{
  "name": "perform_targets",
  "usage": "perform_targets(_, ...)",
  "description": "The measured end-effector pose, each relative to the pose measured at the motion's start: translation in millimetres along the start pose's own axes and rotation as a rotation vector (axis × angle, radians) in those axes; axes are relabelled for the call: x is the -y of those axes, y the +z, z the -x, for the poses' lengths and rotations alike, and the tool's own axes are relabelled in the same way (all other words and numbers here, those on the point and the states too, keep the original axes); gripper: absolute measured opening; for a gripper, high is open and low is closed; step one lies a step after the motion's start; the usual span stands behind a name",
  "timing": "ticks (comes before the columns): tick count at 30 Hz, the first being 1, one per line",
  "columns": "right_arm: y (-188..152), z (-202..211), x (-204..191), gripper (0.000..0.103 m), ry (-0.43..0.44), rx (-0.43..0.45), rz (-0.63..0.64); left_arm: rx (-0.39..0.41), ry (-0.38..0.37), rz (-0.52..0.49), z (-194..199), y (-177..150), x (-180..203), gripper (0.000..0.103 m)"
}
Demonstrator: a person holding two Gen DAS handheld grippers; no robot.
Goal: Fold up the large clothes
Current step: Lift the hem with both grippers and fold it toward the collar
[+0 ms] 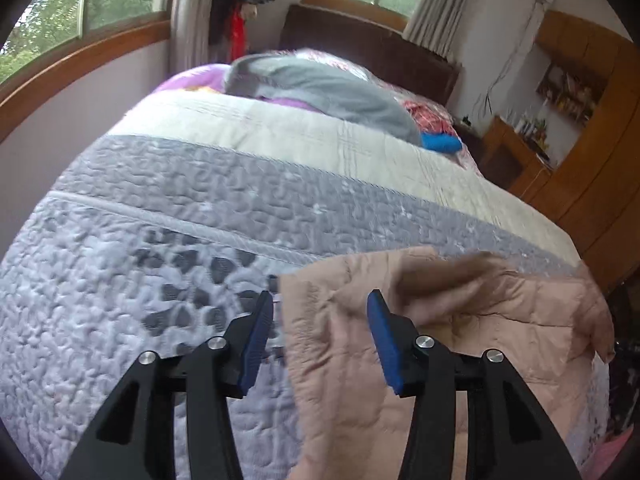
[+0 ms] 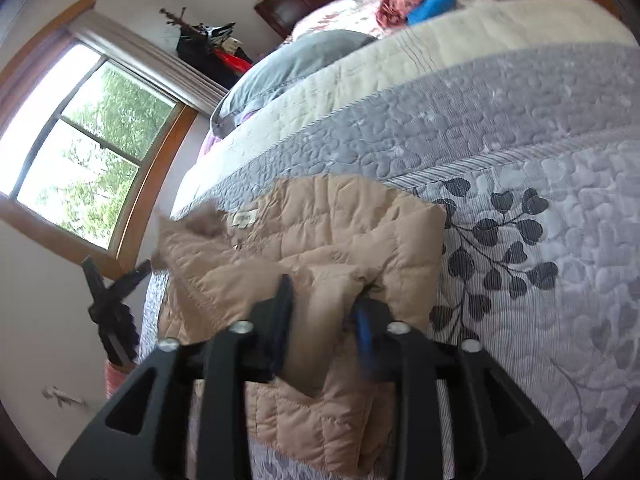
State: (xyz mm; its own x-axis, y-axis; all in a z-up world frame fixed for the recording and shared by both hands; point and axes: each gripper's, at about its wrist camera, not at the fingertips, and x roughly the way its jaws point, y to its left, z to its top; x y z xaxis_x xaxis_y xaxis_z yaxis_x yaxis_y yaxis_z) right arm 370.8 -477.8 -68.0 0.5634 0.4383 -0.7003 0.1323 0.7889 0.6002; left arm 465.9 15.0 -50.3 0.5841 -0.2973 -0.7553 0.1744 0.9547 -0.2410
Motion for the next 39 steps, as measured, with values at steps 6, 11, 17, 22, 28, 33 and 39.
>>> perform_targets(6, -26, 8, -25, 0.075, -0.071, 0.042, 0.109, -0.052, 0.042, -0.098, 2, -40, -1, 0.049)
perform_targets(11, -42, -22, -25, 0.072, -0.225, -0.019, 0.128, -0.089, 0.021, -0.156, -15, -71, 15, 0.051)
perform_targets(17, -41, -54, -17, 0.020, -0.250, -0.076, 0.121, -0.047, 0.066, -0.208, -18, -77, 41, 0.027)
perform_targets(22, -30, -40, -31, 0.008, -0.213, 0.016, 0.140, 0.079, 0.148, -0.235, 0, -78, 58, 0.009)
perform_targets(28, -13, -38, -28, 0.008, -0.215, 0.055, 0.114, 0.103, 0.152, -0.139, -3, -63, 40, 0.009)
perform_targets(33, -14, -80, 4, 0.010, -0.252, -0.045, 0.040, -0.035, 0.197, -0.152, -55, -73, 30, 0.010)
perform_targets(39, -21, -82, 11, 0.015, -0.246, -0.044, 0.008, -0.017, 0.285, -0.246, -62, -85, 44, 0.012)
